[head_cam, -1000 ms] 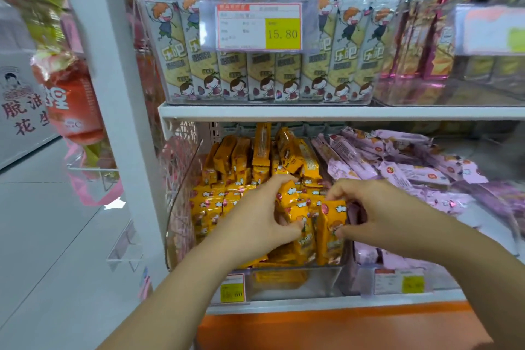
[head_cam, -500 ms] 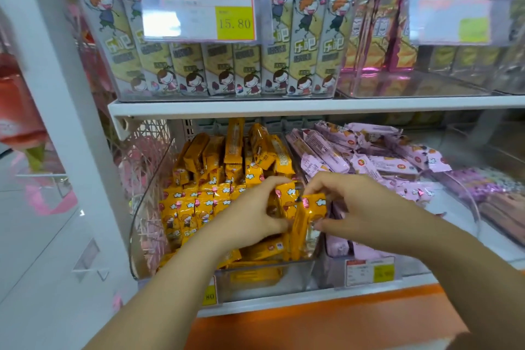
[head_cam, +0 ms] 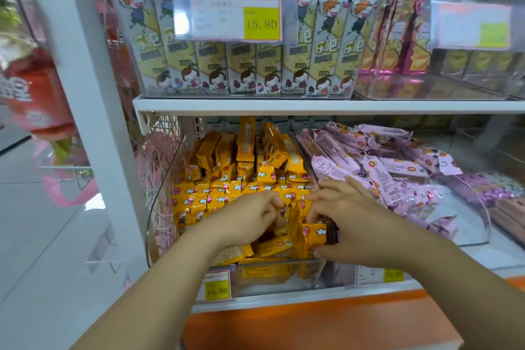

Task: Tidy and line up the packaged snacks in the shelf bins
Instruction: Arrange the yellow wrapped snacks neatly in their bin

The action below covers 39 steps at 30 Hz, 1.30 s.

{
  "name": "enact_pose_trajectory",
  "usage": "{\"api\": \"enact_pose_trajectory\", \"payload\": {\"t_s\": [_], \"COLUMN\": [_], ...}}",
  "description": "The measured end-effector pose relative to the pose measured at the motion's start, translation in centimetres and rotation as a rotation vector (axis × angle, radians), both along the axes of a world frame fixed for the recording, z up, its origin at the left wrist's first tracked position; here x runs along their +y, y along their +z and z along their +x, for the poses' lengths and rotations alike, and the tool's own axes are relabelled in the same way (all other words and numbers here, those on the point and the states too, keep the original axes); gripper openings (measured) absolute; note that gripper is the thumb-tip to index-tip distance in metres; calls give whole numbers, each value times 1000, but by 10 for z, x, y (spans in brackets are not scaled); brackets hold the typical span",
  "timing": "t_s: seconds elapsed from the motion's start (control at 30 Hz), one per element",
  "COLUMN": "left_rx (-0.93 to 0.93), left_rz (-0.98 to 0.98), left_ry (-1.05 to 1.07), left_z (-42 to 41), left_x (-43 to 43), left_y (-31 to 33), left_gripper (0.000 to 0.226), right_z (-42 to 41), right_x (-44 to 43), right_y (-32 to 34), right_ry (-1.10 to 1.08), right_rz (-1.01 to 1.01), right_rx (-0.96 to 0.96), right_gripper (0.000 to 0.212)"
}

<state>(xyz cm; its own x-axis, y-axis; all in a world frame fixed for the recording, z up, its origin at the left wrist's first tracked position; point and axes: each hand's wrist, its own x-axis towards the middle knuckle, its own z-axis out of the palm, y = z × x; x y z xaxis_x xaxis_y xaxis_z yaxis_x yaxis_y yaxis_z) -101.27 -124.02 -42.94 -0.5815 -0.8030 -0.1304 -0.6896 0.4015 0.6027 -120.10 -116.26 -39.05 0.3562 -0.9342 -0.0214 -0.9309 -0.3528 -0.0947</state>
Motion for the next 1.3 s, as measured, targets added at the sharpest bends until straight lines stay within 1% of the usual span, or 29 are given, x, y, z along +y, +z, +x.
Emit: {"api": "enact_pose_trajectory", "payload": {"t_s": [0.07, 0.13, 0.3, 0.4, 0.47, 0.53, 0.63, 0.77, 0.9, 0.97, 1.07, 1.17, 1.3], "left_rx": [-142, -231, -337, -420, -438, -427, -385, -379, -355, -306, -195, -179, -79], "left_rz": [-62, -65, -69, -123, -140, -148, -91, 31, 41, 39, 18, -7, 144], "left_ry": [-14, -43, -72, -46, -18, -22, -56, -79, -97, -104, -113, -122, -105], "left_z": [3, 2, -3, -3, -3, -3, 2, 6, 8, 9, 11, 12, 17], "left_x": [-1, -1, 1, 8, 10, 10, 11, 9, 5, 5, 5, 4, -1], "left_y": [-3, -6, -10, -18, -22, -22, -19, -15, -15, -16, -18, -21, -23], "left_gripper": [25, 26, 35, 42, 46, 47, 45, 55, 56, 53, 41, 34, 30], "right_z": [-1, -1, -2, -3, -3, -3, -3, -4, -5, -5, -4, -3, -2], "right_x": [0, -1, -3, -3, -3, -3, -3, -4, -5, -5, -6, -6, -7], "right_y": [0, -1, -2, -3, -4, -5, -5, -5, -6, -5, -5, -6, -5], "right_ry": [-2, -1, 11, 17, 20, 19, 20, 26, 26, 28, 25, 21, 18], "right_rz": [0, -2, -6, -12, -18, -19, -18, -21, -23, -25, -26, -27, -23], "right_rx": [-9, -10, -21, -27, -32, -36, -38, -38, -34, -36, -39, -43, -37], "right_gripper": [36, 35, 36, 36, 35, 35, 35, 36, 37, 37, 37, 37, 38]}}
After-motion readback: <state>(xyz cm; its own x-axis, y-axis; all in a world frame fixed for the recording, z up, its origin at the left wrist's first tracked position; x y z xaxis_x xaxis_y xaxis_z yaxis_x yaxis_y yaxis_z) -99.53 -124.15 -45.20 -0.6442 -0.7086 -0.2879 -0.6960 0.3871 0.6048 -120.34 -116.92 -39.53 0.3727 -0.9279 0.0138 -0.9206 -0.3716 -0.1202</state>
